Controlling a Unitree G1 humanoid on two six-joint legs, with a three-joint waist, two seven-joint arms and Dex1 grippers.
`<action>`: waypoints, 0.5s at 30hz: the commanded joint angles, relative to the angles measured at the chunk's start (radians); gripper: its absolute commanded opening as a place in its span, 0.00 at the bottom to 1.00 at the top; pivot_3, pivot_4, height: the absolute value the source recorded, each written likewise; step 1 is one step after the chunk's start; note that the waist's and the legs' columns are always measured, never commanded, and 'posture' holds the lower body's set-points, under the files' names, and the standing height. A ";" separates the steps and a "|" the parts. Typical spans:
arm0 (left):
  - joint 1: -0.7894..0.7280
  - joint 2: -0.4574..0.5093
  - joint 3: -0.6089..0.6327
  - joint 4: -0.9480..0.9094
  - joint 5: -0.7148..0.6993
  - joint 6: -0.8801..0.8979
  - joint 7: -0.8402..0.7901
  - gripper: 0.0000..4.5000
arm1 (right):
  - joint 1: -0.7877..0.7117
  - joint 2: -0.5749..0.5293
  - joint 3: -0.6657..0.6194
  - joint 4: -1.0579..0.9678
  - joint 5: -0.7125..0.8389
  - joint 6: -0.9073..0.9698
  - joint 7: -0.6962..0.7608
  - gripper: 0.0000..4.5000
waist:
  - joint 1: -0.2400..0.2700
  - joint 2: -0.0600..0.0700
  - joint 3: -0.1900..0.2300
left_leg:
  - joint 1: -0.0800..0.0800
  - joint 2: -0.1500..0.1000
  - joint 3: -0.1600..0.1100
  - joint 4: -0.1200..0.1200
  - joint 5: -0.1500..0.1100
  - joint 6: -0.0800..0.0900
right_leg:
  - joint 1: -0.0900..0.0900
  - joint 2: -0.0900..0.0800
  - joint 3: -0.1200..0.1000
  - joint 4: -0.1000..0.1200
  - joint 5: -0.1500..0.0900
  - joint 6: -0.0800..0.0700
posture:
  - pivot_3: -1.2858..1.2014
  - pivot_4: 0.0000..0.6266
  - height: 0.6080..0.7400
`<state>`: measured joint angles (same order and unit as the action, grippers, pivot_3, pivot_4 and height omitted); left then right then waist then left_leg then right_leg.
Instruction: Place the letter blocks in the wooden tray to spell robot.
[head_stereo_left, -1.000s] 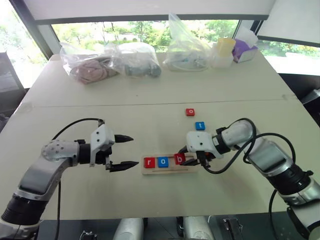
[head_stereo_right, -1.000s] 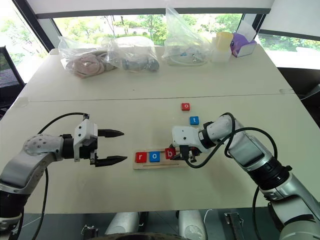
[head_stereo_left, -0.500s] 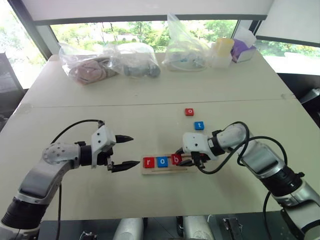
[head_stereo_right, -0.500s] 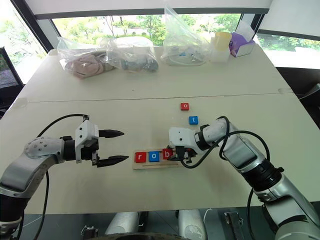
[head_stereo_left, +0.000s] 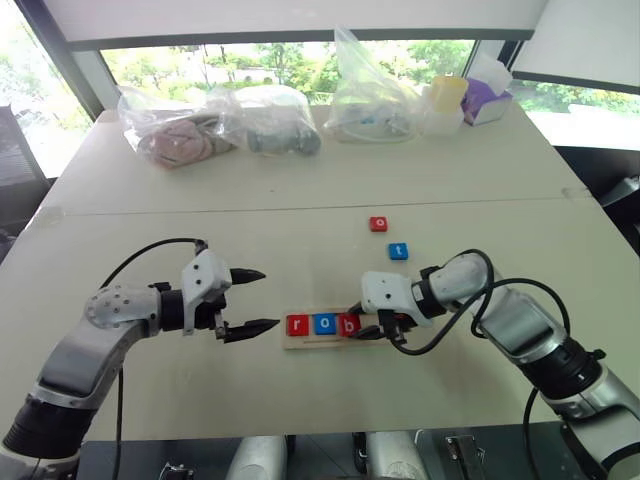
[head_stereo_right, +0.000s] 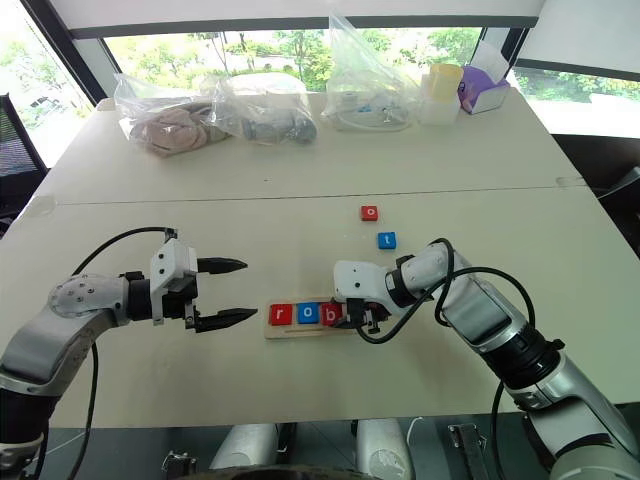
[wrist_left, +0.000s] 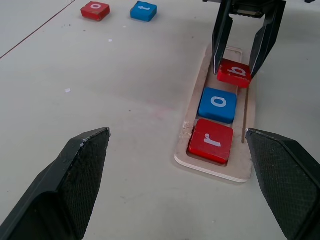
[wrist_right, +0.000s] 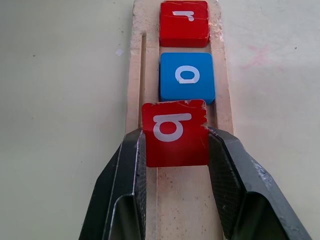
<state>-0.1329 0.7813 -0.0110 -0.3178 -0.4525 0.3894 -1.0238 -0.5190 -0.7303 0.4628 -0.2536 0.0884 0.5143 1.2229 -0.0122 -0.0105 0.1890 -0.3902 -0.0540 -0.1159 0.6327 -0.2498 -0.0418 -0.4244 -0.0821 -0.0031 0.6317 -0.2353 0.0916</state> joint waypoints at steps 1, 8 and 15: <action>-0.013 -0.001 0.031 -0.032 -0.020 0.003 0.003 1.00 | -0.009 0.007 0.000 -0.017 -0.009 -0.019 -0.003 0.25 | 0.000 0.000 0.000 | 0.000 0.000 0.000 0.000 0.000 0.000 | 0.000 0.000 0.000 0.000 0.000 0.000 | 0.52 0.24 1.00; -0.013 -0.001 0.029 -0.033 -0.025 0.004 0.009 1.00 | -0.012 0.013 -0.003 -0.019 -0.008 -0.014 -0.002 0.25 | 0.000 0.000 0.000 | 0.000 0.000 0.000 0.000 0.000 0.000 | 0.000 0.000 0.000 0.000 0.000 0.000 | 0.52 0.24 1.00; -0.011 -0.003 0.030 -0.036 -0.027 0.009 0.014 1.00 | -0.018 0.021 -0.002 -0.007 -0.014 -0.021 -0.008 0.25 | 0.000 0.000 0.000 | 0.000 0.000 0.000 0.000 0.000 0.000 | 0.000 0.000 0.000 0.000 0.000 0.000 | 0.52 0.24 1.00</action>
<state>-0.1331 0.7798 -0.0110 -0.3180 -0.4672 0.4043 -1.0162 -0.5193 -0.7195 0.4629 -0.2498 0.0799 0.5110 1.2180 -0.0123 -0.0105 0.1890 -0.3901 -0.0540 -0.1159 0.6327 -0.2498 -0.0418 -0.4244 -0.0821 -0.0031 0.6318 -0.2352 0.0916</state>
